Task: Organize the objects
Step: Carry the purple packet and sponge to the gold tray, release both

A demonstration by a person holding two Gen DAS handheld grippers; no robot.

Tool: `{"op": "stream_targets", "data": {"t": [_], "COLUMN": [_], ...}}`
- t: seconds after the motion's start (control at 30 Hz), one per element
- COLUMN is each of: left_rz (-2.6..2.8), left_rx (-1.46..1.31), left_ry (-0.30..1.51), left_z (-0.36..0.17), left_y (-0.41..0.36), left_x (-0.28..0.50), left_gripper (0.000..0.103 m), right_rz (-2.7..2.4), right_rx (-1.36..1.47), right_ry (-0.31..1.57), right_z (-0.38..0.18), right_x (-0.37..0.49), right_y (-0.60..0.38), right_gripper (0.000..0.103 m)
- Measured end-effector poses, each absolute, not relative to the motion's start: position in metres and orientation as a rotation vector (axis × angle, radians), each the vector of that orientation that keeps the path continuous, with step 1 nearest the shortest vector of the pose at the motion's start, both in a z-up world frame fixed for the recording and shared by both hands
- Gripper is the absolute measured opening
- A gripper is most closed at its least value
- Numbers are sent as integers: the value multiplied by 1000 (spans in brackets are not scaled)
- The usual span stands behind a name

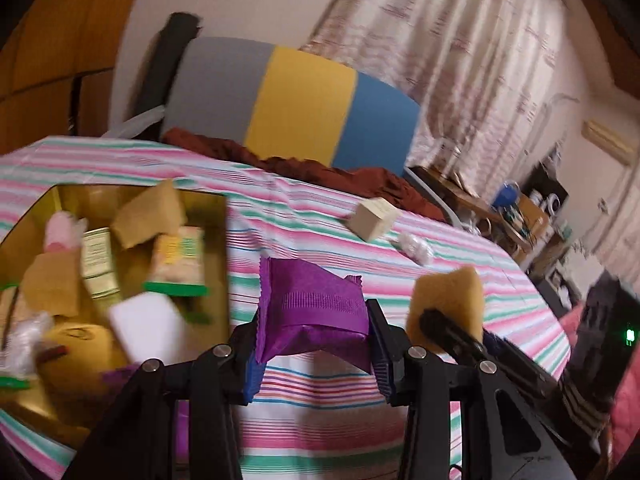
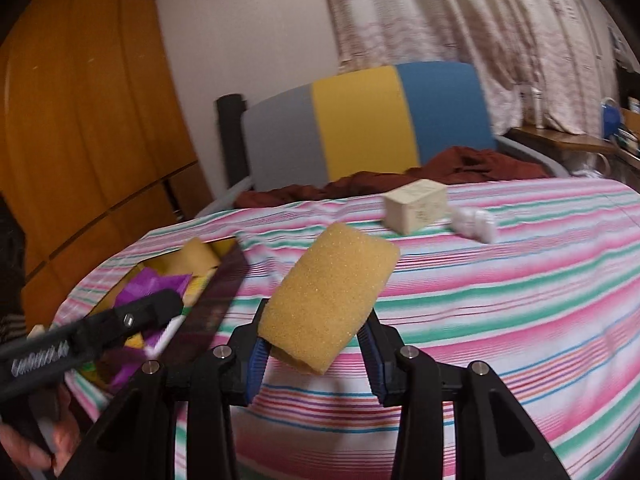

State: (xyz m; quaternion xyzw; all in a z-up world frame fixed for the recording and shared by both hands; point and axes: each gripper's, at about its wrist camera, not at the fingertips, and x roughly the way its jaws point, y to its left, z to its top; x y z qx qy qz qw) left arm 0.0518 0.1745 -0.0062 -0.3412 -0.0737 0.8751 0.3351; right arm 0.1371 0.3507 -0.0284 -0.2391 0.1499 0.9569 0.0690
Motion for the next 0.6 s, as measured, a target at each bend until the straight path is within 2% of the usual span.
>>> {"op": "stream_targets", "data": {"t": [0.4,0.6], "left_rz": [2430,2448], "left_rx": [-997,-1108], "left_ry": [-278,-222], "left_z": [-13,-35], "left_y": [87,71], "left_x": [-19,-37], "left_gripper": [45,44], "right_rz": [3022,3057], "right_rx": [-794,-814], "right_ry": [382,349], "right_z": [-16,-11], "right_x": [115,105], "right_y": [296,282], "right_gripper": [41,41]}}
